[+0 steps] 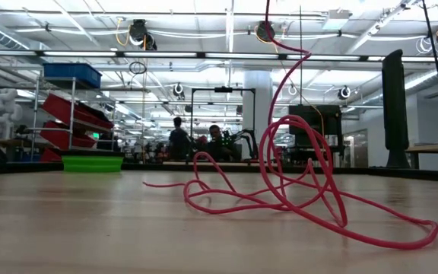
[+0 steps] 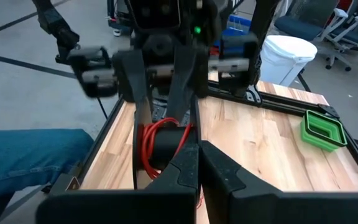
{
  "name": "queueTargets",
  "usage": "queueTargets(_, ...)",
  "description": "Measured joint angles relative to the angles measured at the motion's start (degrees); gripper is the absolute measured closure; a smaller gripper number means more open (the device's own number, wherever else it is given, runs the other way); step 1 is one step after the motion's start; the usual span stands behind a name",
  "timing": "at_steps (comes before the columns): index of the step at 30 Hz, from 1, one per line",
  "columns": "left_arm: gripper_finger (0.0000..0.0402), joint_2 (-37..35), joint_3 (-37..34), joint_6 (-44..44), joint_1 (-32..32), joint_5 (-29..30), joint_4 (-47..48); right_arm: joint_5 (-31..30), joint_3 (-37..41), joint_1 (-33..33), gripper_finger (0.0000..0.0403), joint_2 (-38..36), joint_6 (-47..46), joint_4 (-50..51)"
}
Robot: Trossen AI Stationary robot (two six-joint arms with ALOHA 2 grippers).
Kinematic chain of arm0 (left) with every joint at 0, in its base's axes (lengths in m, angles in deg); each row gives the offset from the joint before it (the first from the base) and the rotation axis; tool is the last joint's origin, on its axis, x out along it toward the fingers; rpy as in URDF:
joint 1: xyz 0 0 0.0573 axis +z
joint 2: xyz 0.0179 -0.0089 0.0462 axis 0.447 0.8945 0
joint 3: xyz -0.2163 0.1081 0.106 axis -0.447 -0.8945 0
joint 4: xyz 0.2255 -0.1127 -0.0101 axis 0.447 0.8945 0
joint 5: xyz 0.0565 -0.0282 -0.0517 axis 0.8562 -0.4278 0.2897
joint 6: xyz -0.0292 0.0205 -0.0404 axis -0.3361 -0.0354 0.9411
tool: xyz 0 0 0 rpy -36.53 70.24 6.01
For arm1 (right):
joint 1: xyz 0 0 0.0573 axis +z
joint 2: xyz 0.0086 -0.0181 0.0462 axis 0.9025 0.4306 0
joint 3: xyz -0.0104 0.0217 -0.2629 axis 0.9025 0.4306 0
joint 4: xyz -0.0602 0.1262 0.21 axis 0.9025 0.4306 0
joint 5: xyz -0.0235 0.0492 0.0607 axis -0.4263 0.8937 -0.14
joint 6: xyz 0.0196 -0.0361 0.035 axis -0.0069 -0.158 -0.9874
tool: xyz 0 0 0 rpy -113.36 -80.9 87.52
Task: Coil cords
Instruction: Coil the red wire into the spool
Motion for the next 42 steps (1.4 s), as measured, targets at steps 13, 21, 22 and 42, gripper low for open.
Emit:
queueTargets(13, 0.0363, 1.1, 0.0, -0.9, 0.5, 1.1, -3.0, -0.4, 0.0, 0.0, 0.0403, 0.0, 0.4, -0.3)
queueTargets(21, 0.0396, 1.1, 0.0, -1.5, -0.2, 2.8, -2.9, -0.1, 0.0, 0.0, 0.0403, 0.0, 0.4, 0.0)
queueTargets(22, 0.0397, 1.1, 0.0, -1.5, -0.2, 2.9, -2.9, 0.1, 0.0, 0.1, 0.0402, 0.0, 0.4, 0.4)
queueTargets(42, 0.0401, 0.8, 0.0, -1.8, -0.9, 3.4, -2.7, -9.2, 0.0, 4.1, 0.0260, 0.2, 4.8, 2.0)
